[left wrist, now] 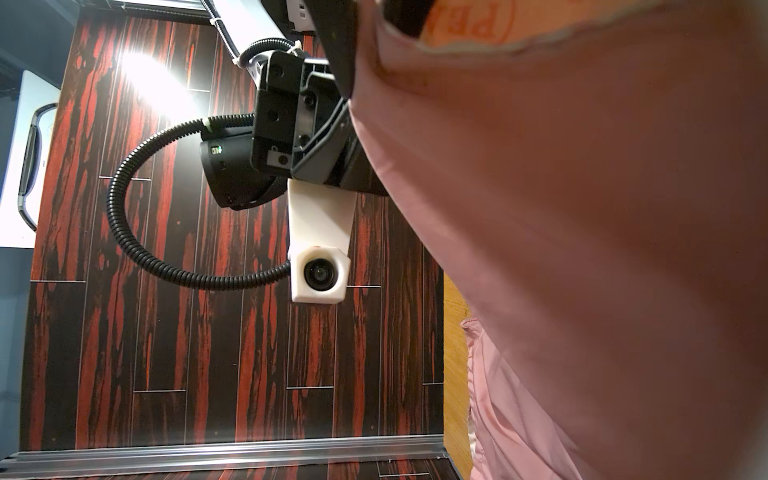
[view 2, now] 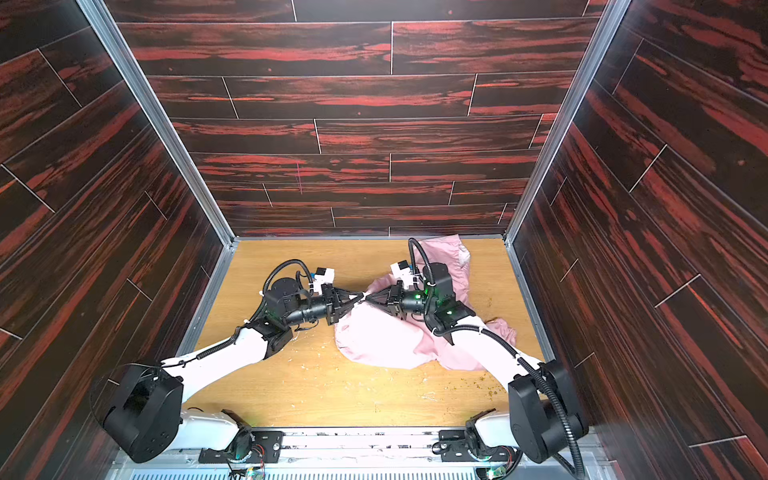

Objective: Zip up the jacket

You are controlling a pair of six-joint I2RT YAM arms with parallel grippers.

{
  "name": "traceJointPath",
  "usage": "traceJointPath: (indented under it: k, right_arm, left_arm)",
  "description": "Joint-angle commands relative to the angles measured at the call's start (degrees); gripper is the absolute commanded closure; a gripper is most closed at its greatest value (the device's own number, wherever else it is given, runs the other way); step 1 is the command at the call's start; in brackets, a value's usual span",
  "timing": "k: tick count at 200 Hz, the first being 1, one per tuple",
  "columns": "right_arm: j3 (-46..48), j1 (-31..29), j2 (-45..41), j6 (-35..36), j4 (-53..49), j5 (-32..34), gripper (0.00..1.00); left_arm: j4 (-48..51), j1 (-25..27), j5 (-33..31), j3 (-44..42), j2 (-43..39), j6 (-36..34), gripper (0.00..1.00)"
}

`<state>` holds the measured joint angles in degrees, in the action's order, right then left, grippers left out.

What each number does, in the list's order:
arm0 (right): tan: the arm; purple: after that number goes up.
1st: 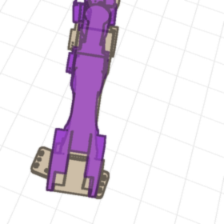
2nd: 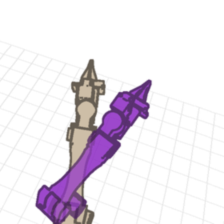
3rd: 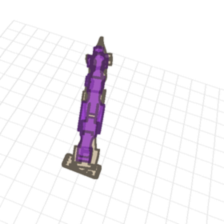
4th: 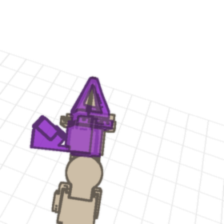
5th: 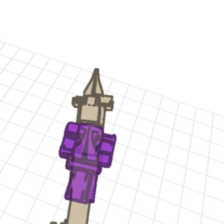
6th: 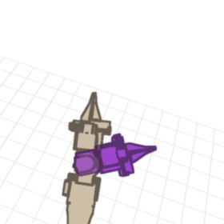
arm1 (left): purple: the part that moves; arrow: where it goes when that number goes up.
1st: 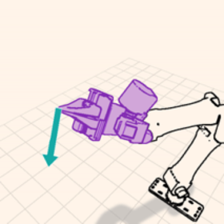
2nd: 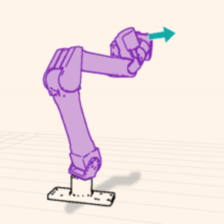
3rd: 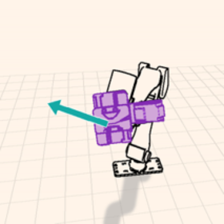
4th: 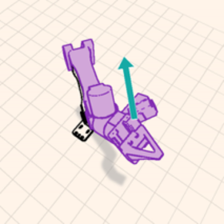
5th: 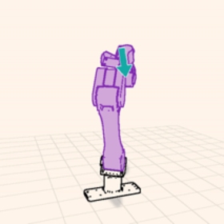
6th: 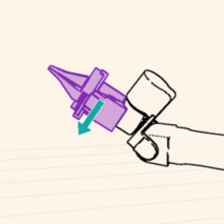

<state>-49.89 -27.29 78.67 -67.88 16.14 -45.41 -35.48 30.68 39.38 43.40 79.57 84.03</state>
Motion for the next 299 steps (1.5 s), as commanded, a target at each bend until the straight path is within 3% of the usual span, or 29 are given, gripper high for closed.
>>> traceJointPath:
  k: [1, 46, 140, 190, 283, 299]
  right_arm:
    - [-2.5, -0.6, 1.7, 1.2, 0.1, -0.9, 0.87]
    - [-3.5, -0.7, 2.3, 1.2, -0.2, -0.8, 0.76]
    - [-5.1, -0.7, 3.8, 1.2, 0.2, -0.9, 0.81]
    - [-5.0, -0.7, 4.4, 2.4, 0.0, -0.8, 0.7]
    - [-4.5, -0.7, 4.6, 2.5, 7.7, -1.6, 0.69]
    - [-4.5, -0.7, 4.4, 2.4, 8.4, -1.1, 0.65]
  left_arm:
    - [-2.2, 0.6, 1.8, 1.4, 0.5, 0.4, 0.99]
    - [-2.0, 0.6, 2.3, 1.5, 0.8, 0.5, 1.0]
    - [-2.0, 0.6, 2.6, 1.4, 0.9, 1.3, 1.0]
    - [-2.5, 0.7, 3.2, 1.4, 1.5, 3.6, 1.0]
    - [-3.5, 0.7, 4.1, 1.3, 1.6, 8.0, 1.0]
    - [-3.4, 0.7, 4.2, 1.2, 1.5, 8.4, 1.0]
